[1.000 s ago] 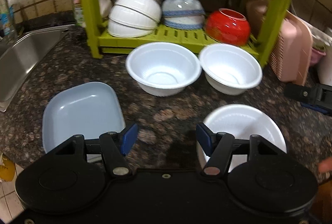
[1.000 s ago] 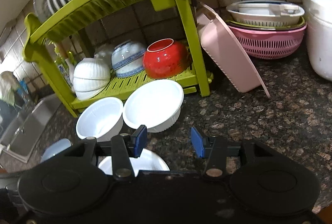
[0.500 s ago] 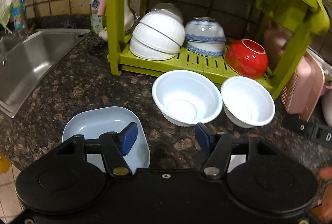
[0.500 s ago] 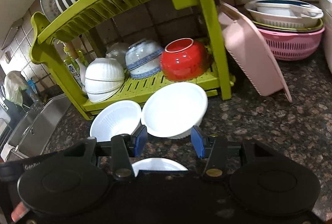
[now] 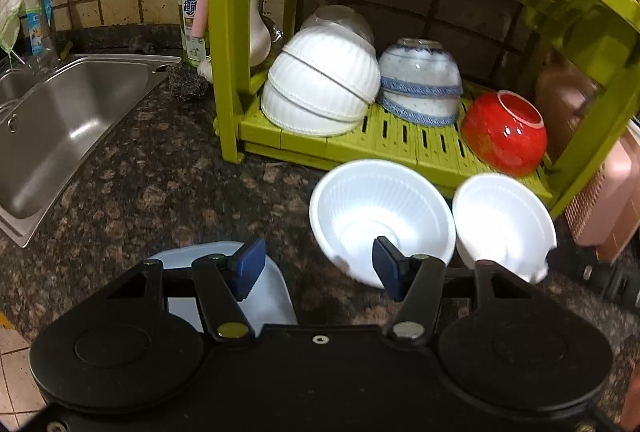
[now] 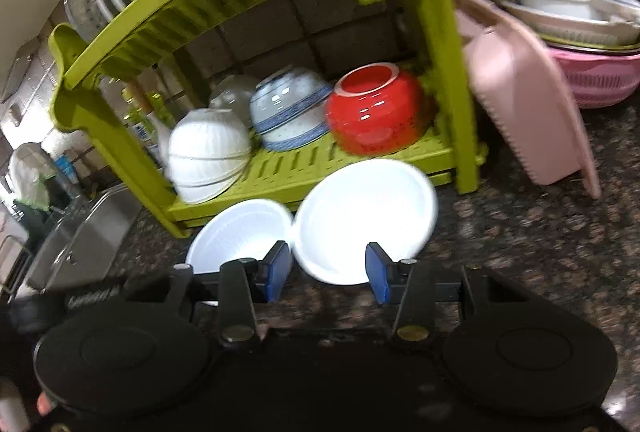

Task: Organize plates and bowls

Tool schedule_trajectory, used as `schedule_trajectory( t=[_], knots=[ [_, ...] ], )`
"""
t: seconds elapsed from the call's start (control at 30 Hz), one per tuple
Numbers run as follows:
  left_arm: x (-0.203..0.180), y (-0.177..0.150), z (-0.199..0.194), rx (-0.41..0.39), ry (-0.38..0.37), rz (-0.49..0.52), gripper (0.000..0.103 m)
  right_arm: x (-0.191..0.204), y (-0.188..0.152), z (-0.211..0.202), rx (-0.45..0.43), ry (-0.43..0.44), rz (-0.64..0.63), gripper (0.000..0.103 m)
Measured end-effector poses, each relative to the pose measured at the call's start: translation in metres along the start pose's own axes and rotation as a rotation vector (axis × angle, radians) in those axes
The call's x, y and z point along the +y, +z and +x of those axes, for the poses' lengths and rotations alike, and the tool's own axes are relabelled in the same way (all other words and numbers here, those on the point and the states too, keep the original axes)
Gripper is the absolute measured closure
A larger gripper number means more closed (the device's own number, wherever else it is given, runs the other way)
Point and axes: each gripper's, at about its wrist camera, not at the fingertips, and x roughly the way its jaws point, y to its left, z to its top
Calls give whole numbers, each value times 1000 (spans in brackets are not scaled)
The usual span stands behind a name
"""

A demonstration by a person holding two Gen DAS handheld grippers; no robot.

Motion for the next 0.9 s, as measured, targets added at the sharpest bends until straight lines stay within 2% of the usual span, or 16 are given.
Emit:
schedule_trajectory(
  t=[0.07,0.2,0.4,0.53,0.73,0.9],
  knots=[
    [3,8,6,10,2,-18,41,9,0,7,13,17,-12,66],
    [9,11,15,29,-9,-51,41,20,3,12,-11,20,-43,67],
    [-1,11,23,47,-54,-17,41,3,9,21,-48,-91,-12,67],
    [-20,22,22,41,-102,42,41,-17,14,27,-58,-171,31,67],
    [-55,39,28,20,-140,157,41,-35,18,30,-56,-188,73,67],
    [-83,46,51,68,-195,257,41,-37,18,33,-54,-206,46,67]
  ],
)
